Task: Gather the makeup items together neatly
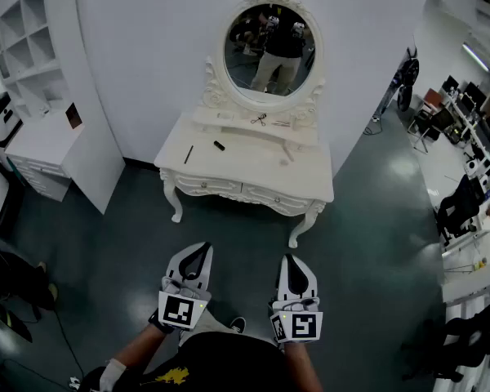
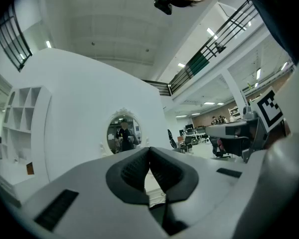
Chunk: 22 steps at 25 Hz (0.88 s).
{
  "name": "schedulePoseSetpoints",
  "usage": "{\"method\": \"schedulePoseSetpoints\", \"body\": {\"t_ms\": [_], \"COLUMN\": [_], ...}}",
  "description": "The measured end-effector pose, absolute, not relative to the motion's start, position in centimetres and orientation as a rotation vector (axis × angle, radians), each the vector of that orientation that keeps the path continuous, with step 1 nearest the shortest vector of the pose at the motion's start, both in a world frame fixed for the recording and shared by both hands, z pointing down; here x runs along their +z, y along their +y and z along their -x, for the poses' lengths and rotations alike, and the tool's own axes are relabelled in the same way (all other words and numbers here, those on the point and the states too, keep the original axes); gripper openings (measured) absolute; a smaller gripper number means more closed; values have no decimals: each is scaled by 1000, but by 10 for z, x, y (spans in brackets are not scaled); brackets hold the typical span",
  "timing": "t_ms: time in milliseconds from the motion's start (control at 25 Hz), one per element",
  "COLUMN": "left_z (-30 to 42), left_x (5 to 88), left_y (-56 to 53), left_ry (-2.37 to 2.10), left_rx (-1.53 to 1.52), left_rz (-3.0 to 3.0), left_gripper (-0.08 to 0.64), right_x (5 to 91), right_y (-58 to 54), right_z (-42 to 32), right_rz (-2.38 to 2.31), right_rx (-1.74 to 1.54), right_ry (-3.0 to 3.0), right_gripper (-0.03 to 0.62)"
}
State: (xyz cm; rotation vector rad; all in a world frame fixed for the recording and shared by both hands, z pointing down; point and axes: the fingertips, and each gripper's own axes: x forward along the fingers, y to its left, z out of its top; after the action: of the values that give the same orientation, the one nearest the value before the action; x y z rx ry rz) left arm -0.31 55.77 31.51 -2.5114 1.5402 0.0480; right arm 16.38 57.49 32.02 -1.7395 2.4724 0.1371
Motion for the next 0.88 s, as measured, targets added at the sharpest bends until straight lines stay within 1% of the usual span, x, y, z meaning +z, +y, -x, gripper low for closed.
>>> {"method": "schedulePoseSetpoints", "body": {"t_ms": [120,640,720,880], "left_z": [-3,-14,-13,-11], "left_x": [317,315,312,312], "left_y": [553,539,540,538], "left_ry": [1534,1528,1544,1564], "left_rx": [40,20,15,22], "left_rz": [2528,2492,2468,2463], "left_gripper": [14,14,14,14], "right_x": [315,322,325,329], "right_y": [577,564,562,560], "right_z": [-167,-162,-162,-161], "right_rz": [1672,1642,1641,1636], "right_rx": [75,79,72,41], "right_ry": [2421,2509,2527,2540], "right_gripper": [17,17,37,44]}}
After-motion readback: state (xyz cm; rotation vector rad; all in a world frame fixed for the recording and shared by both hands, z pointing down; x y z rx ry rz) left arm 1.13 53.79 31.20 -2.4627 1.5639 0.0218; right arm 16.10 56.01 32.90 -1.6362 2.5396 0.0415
